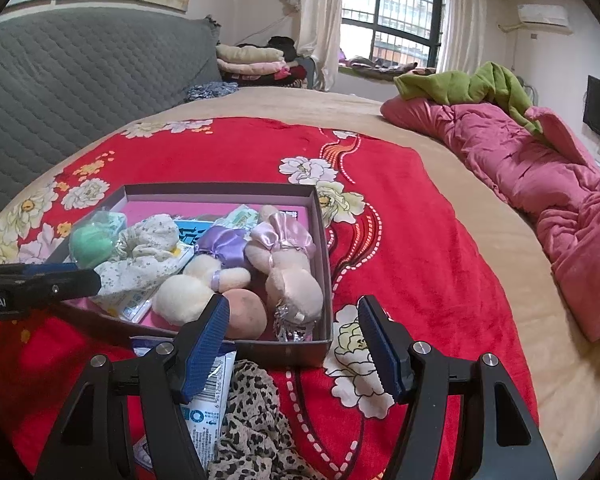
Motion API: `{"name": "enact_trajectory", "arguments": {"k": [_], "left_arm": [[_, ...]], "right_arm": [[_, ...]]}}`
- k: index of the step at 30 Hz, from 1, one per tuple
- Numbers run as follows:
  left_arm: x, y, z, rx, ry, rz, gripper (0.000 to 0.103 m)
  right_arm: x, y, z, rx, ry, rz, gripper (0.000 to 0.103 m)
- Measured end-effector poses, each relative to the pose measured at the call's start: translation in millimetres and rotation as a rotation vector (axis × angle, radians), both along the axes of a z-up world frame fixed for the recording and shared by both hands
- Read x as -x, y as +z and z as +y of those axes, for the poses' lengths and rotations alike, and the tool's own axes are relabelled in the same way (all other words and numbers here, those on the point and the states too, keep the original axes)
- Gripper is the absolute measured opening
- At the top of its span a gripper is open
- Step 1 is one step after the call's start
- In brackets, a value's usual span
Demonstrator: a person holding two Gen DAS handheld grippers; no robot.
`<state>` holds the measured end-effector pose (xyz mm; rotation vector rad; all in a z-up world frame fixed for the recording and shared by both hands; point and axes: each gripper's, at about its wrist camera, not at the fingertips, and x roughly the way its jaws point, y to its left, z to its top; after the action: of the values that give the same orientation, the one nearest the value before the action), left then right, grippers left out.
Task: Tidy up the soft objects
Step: 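Withdraw both grippers toward the white wipes pack and leopard-print scrunchie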
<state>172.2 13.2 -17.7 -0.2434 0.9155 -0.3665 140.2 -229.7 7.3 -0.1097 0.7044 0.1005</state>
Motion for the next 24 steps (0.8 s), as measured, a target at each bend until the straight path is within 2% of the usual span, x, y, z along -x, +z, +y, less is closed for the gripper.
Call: {"name": "enact_trajectory", "arguments": {"k": [9, 11, 15, 24], "left_arm": [[5, 9, -3, -0.015, -0.013, -0.036, 0.063], [8, 12, -5, -0.029, -0.012, -0.052, 0.063], [15, 18, -7, -0.019, -0.022, -0.071, 0.063], [49, 29, -32, -0.051, -0.083, -0.143, 0.063]], "right_arm": [[-2, 6, 2, 0.007, 0.007, -0.015, 0.069], [0, 6, 2, 0.010, 0.011, -0.015, 0.072], [4, 10, 0, 0.015, 0.010, -0.023, 0.073], [20, 22, -11, 0.021, 0.013, -0.033, 0.074]]}}
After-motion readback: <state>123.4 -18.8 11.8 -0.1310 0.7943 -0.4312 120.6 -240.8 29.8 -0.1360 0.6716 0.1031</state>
